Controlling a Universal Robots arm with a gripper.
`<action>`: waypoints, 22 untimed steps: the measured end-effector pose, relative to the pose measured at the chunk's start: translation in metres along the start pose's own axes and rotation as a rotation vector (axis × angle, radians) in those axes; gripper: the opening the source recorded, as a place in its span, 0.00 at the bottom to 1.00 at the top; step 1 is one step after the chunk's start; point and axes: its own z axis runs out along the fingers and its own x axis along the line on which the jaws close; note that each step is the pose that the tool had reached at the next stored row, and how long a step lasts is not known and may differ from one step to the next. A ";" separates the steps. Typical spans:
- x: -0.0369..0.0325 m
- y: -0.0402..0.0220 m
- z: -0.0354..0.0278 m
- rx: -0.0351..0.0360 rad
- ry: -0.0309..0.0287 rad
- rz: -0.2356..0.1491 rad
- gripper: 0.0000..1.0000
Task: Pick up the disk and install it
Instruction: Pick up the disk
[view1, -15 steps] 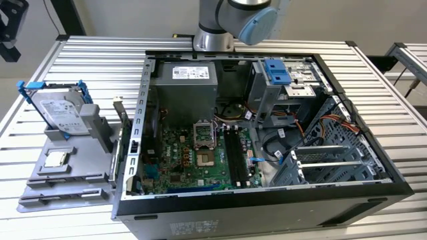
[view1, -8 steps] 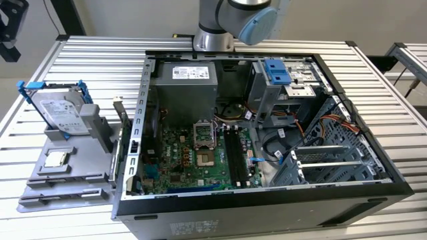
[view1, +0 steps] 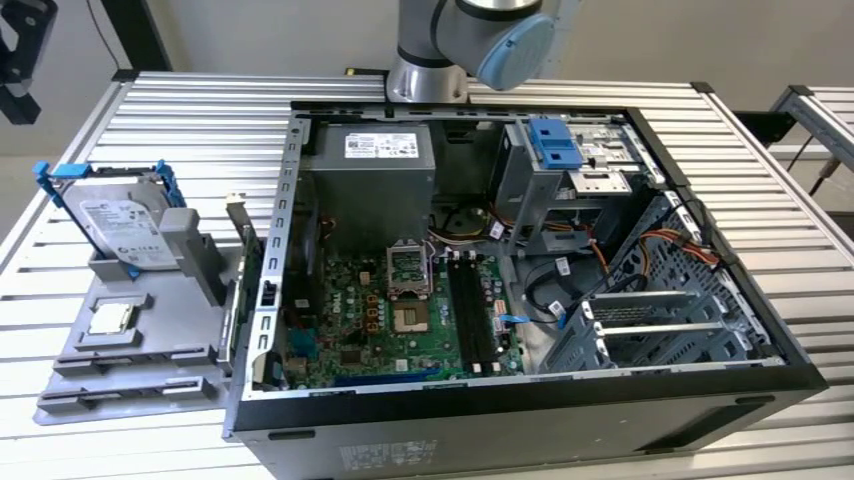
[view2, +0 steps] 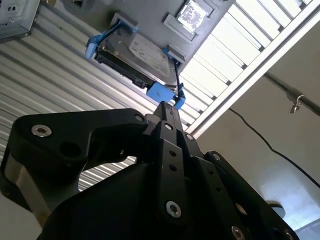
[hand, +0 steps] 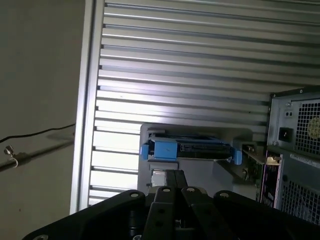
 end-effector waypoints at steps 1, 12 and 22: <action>0.0000 0.0000 0.0000 0.0002 0.0003 -0.008 0.00; 0.0000 0.0000 0.0000 0.0103 0.0067 -0.116 0.00; 0.0000 0.0000 0.0000 0.0193 0.0155 -0.286 0.00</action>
